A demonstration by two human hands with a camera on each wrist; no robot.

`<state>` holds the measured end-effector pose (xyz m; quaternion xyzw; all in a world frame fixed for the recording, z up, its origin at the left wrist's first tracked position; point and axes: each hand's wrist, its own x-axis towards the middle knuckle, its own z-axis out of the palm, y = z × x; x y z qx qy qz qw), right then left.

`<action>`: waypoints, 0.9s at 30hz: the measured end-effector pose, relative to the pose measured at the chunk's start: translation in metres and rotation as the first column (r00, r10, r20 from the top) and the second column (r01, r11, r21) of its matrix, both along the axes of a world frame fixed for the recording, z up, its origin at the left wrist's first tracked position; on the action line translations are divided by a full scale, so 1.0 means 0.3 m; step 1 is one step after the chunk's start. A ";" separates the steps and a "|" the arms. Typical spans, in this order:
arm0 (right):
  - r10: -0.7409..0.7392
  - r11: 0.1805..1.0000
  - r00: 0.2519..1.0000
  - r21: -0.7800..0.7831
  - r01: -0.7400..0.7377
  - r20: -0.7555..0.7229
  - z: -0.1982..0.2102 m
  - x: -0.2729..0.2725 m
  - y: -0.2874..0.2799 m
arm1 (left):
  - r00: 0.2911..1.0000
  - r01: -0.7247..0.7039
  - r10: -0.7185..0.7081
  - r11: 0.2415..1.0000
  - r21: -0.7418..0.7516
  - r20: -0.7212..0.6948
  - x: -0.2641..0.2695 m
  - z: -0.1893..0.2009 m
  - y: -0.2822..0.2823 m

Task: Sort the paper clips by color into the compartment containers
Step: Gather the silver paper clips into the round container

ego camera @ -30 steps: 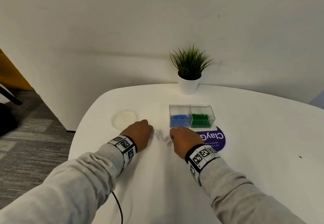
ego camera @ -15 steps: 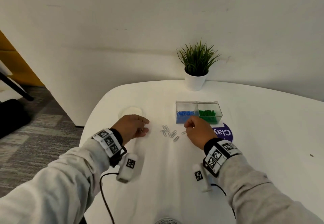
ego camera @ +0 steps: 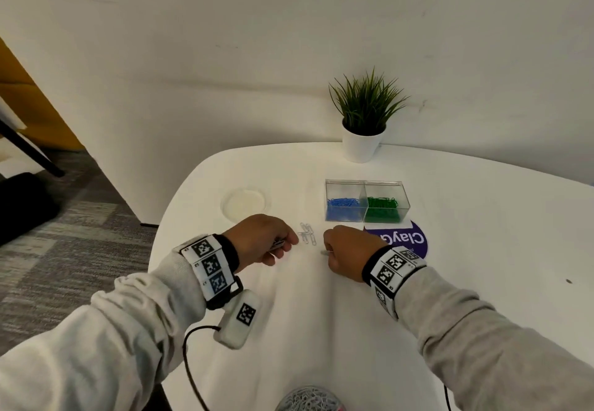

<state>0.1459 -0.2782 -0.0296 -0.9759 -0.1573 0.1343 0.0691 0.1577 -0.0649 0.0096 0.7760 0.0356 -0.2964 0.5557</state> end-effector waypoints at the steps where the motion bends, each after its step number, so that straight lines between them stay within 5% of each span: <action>1: -0.012 0.999 1.000 0.047 0.013 -0.012 0.027 -0.020 -0.004 | 0.996 0.090 -0.090 0.996 0.028 0.024 -0.033 0.015 0.001; 7: 0.132 0.952 0.990 0.284 -0.112 -0.054 0.218 -0.318 0.032 | 0.862 0.463 -0.499 0.846 0.266 0.086 -0.244 0.090 0.078; 13: 0.356 0.914 0.933 0.229 -0.335 -0.056 0.191 -0.567 0.120 | 0.860 0.457 -0.505 0.823 0.337 0.066 -0.377 0.129 0.126; 20: 0.225 0.913 0.969 0.370 -0.173 -0.102 0.185 -0.622 0.070 | 0.817 0.466 -0.558 0.787 0.404 0.143 -0.491 0.104 0.115; 22: 0.161 0.894 0.971 0.443 -0.069 -0.175 0.198 -0.634 0.062 | 0.748 0.485 -0.631 0.731 0.480 0.205 -0.524 0.098 0.104; 27: 0.010 0.817 0.976 0.565 0.117 -0.216 0.200 -0.651 0.060 | 0.445 0.435 -0.772 0.629 0.644 0.454 -0.599 0.072 0.068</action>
